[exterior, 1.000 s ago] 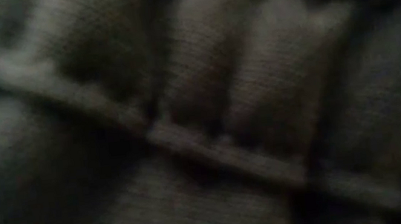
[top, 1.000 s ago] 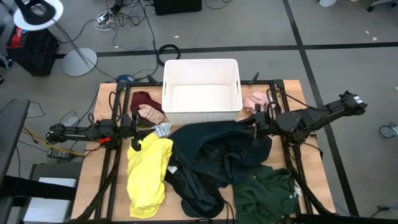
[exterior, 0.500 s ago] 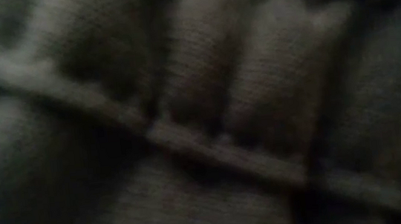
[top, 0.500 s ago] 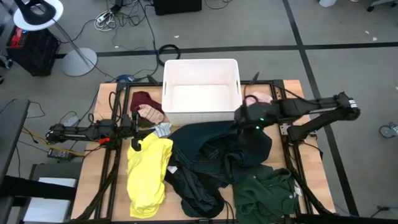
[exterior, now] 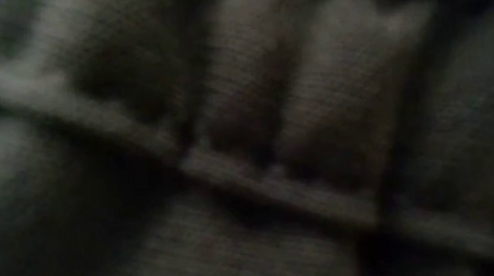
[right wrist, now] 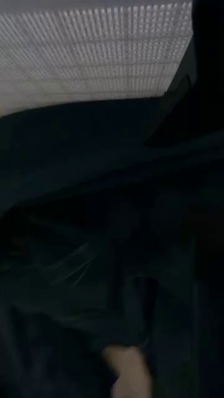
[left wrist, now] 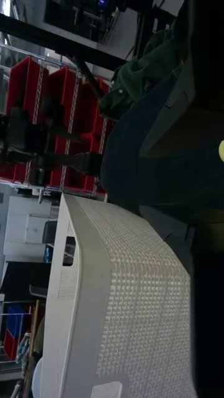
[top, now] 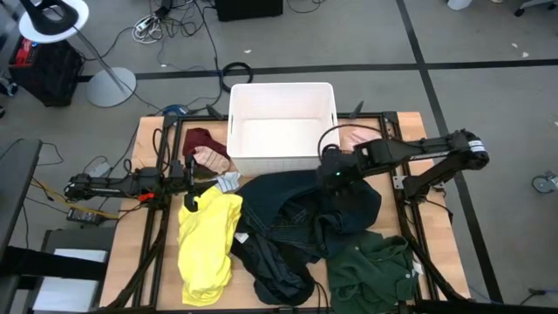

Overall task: Sort clothes
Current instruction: Put the dark blue pants into the white bin

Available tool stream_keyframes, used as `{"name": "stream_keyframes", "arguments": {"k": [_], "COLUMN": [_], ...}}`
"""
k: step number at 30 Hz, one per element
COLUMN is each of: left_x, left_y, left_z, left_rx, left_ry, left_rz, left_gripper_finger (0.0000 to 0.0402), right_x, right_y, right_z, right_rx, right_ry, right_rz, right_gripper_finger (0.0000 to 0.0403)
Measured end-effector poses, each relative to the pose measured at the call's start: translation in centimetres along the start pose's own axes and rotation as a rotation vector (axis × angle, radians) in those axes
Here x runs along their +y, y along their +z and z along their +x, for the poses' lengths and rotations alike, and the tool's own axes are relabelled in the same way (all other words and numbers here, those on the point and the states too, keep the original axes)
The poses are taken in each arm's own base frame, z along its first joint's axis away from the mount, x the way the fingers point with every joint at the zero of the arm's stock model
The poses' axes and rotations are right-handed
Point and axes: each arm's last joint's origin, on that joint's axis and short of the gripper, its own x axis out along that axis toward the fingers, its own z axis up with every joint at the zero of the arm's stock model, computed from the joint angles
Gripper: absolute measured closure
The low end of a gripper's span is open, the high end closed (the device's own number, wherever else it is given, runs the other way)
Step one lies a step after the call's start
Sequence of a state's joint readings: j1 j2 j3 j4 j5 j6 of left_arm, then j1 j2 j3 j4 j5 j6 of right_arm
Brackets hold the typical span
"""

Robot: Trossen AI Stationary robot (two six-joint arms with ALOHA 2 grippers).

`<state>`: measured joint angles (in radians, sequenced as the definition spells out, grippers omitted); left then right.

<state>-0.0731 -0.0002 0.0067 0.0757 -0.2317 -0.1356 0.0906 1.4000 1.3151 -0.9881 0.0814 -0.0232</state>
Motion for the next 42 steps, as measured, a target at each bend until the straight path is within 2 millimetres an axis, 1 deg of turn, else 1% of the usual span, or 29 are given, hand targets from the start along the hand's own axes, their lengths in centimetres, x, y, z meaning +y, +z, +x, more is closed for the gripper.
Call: {"name": "stream_keyframes", "arguments": {"k": [6, 10, 15, 19, 27, 30, 33, 37, 38, 40, 42], "left_x": [0.0, 0.0, 0.0, 0.0, 0.0, 0.0, 0.0, 0.0, 0.0, 0.0, 0.0], "left_y": [0.0, 0.0, 0.0, 0.0, 0.0, 0.0, 0.0, 0.0, 0.0, 0.0, 0.0], "left_z": [0.0, 0.0, 0.0, 0.0, 0.0, 0.0, 0.0, 0.0, 0.0, 0.0, 0.0], "left_rx": [0.0, 0.0, 0.0, 0.0, 0.0, 0.0, 0.0, 0.0, 0.0, 0.0, 0.0], "left_ry": [0.0, 0.0, 0.0, 0.0, 0.0, 0.0, 0.0, 0.0, 0.0, 0.0, 0.0], "left_rz": [0.0, 0.0, 0.0, 0.0, 0.0, 0.0, 0.0, 0.0, 0.0, 0.0, 0.0], "left_gripper_finger": [0.0264, 0.0264, 0.0264, 0.0264, 0.0264, 0.0264, 0.0264, 0.0264, 0.0264, 0.0264, 0.0264], "right_x": [0.2, 0.3, 0.3, 0.3, 0.3, 0.4, 0.4, 0.4, 0.4, 0.3, 0.3], "right_y": [0.7, 1.5, 2.5, 3.0, 2.7, 2.6, 2.7, 2.7, 2.7, 2.7, 2.8], "right_z": [2.7, 4.3, 6.5, 8.5, 12.4, 13.2, 13.4, 13.2, 13.1, 12.6, 11.8], "right_rx": [0.053, 0.041, 0.009, 0.022, 0.12, 0.14, 0.14, 0.136, 0.139, 0.135, 0.141], "right_ry": [0.002, 0.001, -0.043, -0.057, -0.125, -0.124, -0.128, -0.13, -0.13, -0.13, -0.13], "right_rz": [-0.115, -0.16, -0.163, -0.162, -0.16, -0.152, -0.148, -0.147, -0.148, -0.143, -0.14], "right_gripper_finger": [0.018, 0.0159, 0.0152, 0.0162, 0.0195, 0.0222, 0.0277, 0.038, 0.0388, 0.0387, 0.039]}}
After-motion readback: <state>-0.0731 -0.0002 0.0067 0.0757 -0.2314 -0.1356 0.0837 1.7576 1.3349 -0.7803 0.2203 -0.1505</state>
